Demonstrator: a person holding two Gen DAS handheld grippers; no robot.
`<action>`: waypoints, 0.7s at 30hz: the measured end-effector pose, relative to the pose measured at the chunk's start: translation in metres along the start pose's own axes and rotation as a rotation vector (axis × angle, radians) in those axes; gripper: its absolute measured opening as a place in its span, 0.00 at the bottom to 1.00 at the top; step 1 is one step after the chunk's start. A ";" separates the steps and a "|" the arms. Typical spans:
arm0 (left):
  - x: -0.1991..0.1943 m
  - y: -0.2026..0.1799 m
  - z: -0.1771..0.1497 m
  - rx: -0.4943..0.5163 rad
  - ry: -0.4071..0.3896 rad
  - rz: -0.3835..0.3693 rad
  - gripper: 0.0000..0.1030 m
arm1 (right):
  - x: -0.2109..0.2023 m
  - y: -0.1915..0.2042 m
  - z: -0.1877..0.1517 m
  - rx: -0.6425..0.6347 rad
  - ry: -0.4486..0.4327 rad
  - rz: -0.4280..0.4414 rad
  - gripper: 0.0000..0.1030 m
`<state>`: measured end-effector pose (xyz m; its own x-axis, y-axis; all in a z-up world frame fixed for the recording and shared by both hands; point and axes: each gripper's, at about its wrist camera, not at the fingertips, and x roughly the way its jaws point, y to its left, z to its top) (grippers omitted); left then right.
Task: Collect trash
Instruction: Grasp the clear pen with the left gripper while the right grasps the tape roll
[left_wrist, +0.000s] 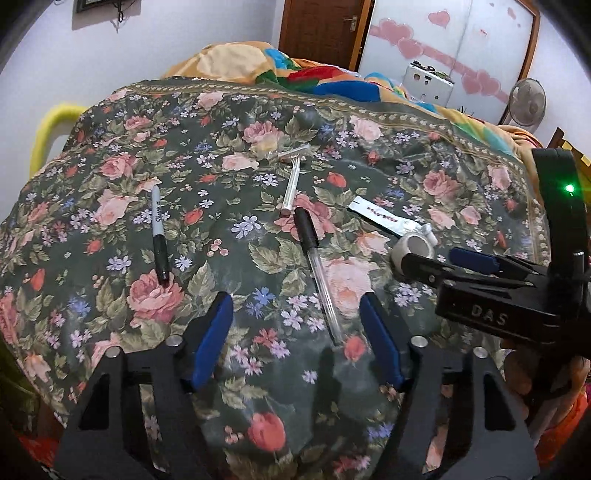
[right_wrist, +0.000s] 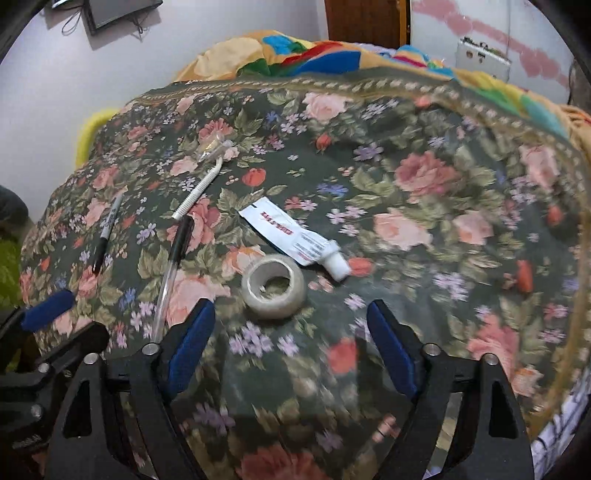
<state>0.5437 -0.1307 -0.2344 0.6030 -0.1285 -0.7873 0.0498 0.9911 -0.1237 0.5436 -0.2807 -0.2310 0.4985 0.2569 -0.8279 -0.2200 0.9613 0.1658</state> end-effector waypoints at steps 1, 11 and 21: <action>0.004 0.000 0.001 0.004 0.003 -0.006 0.63 | 0.004 0.000 0.001 0.000 0.007 0.005 0.62; 0.034 -0.013 0.007 0.023 0.039 -0.041 0.28 | 0.009 0.006 0.001 -0.017 0.000 -0.012 0.34; 0.058 -0.028 0.012 0.011 0.070 0.038 0.15 | -0.023 0.000 -0.005 -0.014 -0.035 -0.042 0.34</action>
<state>0.5872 -0.1651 -0.2696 0.5471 -0.0923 -0.8319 0.0370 0.9956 -0.0862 0.5278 -0.2873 -0.2152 0.5368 0.2197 -0.8146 -0.2097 0.9699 0.1234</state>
